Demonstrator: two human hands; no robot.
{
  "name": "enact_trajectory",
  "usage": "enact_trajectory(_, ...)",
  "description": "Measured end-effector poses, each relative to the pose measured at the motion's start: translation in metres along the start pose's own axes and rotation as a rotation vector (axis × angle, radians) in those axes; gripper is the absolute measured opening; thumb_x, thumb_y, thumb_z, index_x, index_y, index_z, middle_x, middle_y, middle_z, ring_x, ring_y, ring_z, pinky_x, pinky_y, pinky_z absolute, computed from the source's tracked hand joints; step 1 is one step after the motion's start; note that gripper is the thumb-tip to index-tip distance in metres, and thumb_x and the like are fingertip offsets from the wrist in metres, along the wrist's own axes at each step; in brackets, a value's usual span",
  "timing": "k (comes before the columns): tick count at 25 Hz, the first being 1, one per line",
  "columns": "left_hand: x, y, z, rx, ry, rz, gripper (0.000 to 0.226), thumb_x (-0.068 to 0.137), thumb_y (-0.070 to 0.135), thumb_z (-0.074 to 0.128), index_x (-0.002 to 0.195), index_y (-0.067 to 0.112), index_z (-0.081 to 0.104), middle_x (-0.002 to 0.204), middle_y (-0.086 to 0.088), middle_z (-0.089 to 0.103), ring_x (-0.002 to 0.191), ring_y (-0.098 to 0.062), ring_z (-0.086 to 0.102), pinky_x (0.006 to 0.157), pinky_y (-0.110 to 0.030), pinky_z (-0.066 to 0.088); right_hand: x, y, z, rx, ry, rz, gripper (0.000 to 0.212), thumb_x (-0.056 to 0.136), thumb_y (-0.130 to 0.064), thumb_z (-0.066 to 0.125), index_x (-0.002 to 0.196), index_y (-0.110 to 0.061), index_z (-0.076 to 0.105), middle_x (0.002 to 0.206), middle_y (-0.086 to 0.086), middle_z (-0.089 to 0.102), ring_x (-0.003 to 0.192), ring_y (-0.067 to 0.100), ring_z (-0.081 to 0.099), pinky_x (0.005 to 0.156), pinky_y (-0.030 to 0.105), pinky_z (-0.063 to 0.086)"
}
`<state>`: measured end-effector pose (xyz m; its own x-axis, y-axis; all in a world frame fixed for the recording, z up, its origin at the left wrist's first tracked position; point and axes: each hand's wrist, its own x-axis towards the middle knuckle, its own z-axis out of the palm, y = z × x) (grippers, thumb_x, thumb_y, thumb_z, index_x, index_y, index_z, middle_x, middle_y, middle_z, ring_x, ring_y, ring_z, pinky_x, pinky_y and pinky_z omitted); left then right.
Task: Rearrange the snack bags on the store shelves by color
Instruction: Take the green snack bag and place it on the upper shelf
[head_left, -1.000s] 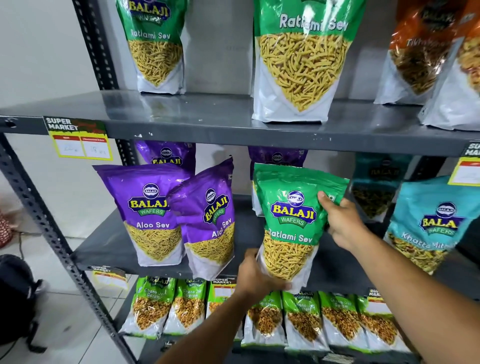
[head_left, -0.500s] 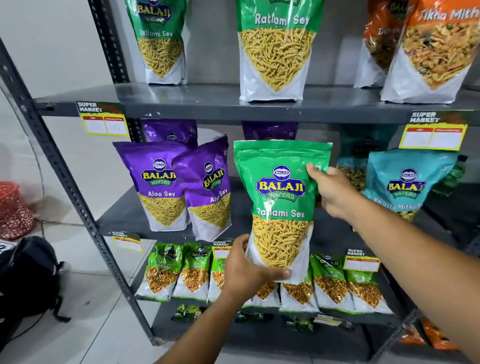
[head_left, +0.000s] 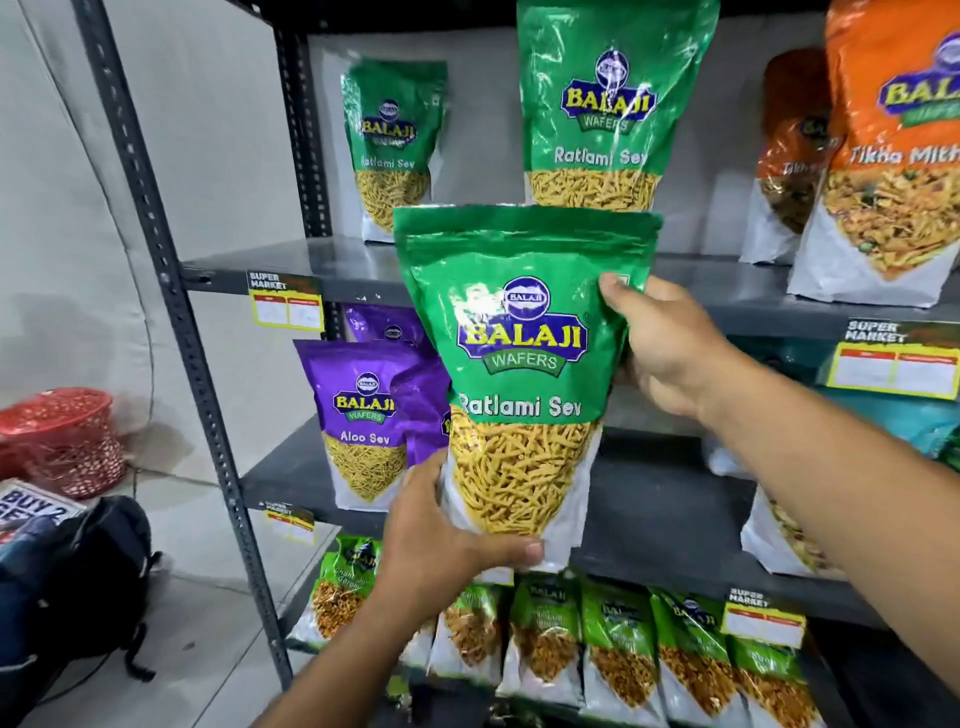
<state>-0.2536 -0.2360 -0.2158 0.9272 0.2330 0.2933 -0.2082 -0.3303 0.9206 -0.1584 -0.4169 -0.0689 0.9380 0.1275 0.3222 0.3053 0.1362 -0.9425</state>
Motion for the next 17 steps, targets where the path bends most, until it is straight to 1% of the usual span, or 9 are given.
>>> enact_trajectory(1,0.013,0.01,-0.012,0.026,0.028,0.036,0.094,0.019,0.051,0.098,0.105,0.033,0.061,0.102,0.007,0.072,0.097,-0.016,0.069,0.084,-0.039,0.057,0.01,-0.013,0.011,0.016,-0.01,-0.041,0.019,0.095,-0.025,0.048,0.098,-0.016,0.063,0.095,0.003,0.073,0.076,0.016,0.07,0.073,0.037,0.058)
enact_trajectory(2,0.029,0.018,-0.023,0.049,0.055,0.076,0.095,0.019,0.053,0.097,0.105,0.034,0.061,0.103,0.007,0.072,0.096,-0.015,0.068,0.084,-0.038,0.057,0.021,-0.026,0.021,0.025,-0.015,-0.079,0.02,0.095,-0.027,0.049,0.103,-0.015,0.062,0.101,0.006,0.073,0.083,0.02,0.07,0.078,0.043,0.058)
enact_trajectory(5,0.079,0.048,-0.054,0.111,0.139,0.183,0.073,0.026,0.036,0.1,0.089,0.035,0.062,0.087,0.014,0.072,0.08,0.007,0.065,0.07,-0.018,0.052,0.059,-0.064,0.057,0.019,-0.007,-0.148,0.029,0.089,-0.038,0.056,0.112,-0.021,0.053,0.122,0.01,0.066,0.108,0.029,0.064,0.093,0.055,0.051)
enact_trajectory(7,0.112,0.064,-0.073,0.141,0.189,0.202,0.072,0.026,0.036,0.099,0.087,0.033,0.062,0.085,0.014,0.072,0.078,0.003,0.066,0.071,-0.024,0.054,0.089,-0.083,0.081,-0.018,-0.017,-0.164,0.041,0.078,-0.052,0.059,0.107,-0.027,0.043,0.135,0.01,0.058,0.117,0.031,0.059,0.098,0.059,0.046)
enact_trajectory(8,0.127,0.069,-0.08,0.159,0.215,0.207,0.076,0.024,0.042,0.098,0.091,0.03,0.063,0.088,0.011,0.073,0.082,-0.005,0.068,0.075,-0.031,0.056,0.101,-0.091,0.092,-0.03,-0.022,-0.179,0.043,0.075,-0.054,0.059,0.104,-0.024,0.045,0.133,0.01,0.059,0.115,0.031,0.059,0.098,0.059,0.046)
enact_trajectory(10,0.156,0.076,-0.094,0.229,0.256,0.219,0.088,0.021,0.056,0.091,0.1,0.026,0.064,0.095,0.008,0.074,0.088,-0.015,0.068,0.082,-0.036,0.055,0.124,-0.103,0.112,-0.038,-0.025,-0.212,0.04,0.08,-0.051,0.056,0.102,-0.017,0.053,0.124,0.012,0.064,0.11,0.032,0.063,0.095,0.059,0.049)
enact_trajectory(12,0.183,0.081,-0.111,0.288,0.27,0.218,0.1,0.018,0.067,0.086,0.106,0.026,0.062,0.102,0.006,0.073,0.095,-0.018,0.067,0.088,-0.039,0.054,0.142,-0.111,0.133,-0.022,-0.015,-0.252,0.022,0.09,-0.04,0.05,0.091,-0.019,0.058,0.117,0.017,0.068,0.107,0.037,0.064,0.09,0.06,0.052)
enact_trajectory(14,0.208,0.083,-0.128,0.314,0.246,0.222,0.108,0.014,0.077,0.082,0.109,0.028,0.061,0.105,0.005,0.074,0.1,-0.02,0.067,0.094,-0.043,0.053,0.165,-0.111,0.15,0.001,0.02,-0.26,0.021,0.094,-0.034,0.045,0.084,-0.02,0.058,0.111,0.017,0.071,0.104,0.037,0.066,0.088,0.059,0.054)
enact_trajectory(17,0.238,0.081,-0.149,0.364,0.214,0.212,0.104,0.02,0.072,0.084,0.111,0.027,0.06,0.107,0.004,0.072,0.104,-0.021,0.065,0.097,-0.045,0.051,0.196,-0.105,0.17,0.02,0.068,-0.252,0.021,0.093,-0.034,0.045,0.081,-0.02,0.056,0.104,0.013,0.072,0.098,0.034,0.068,0.085,0.059,0.055)
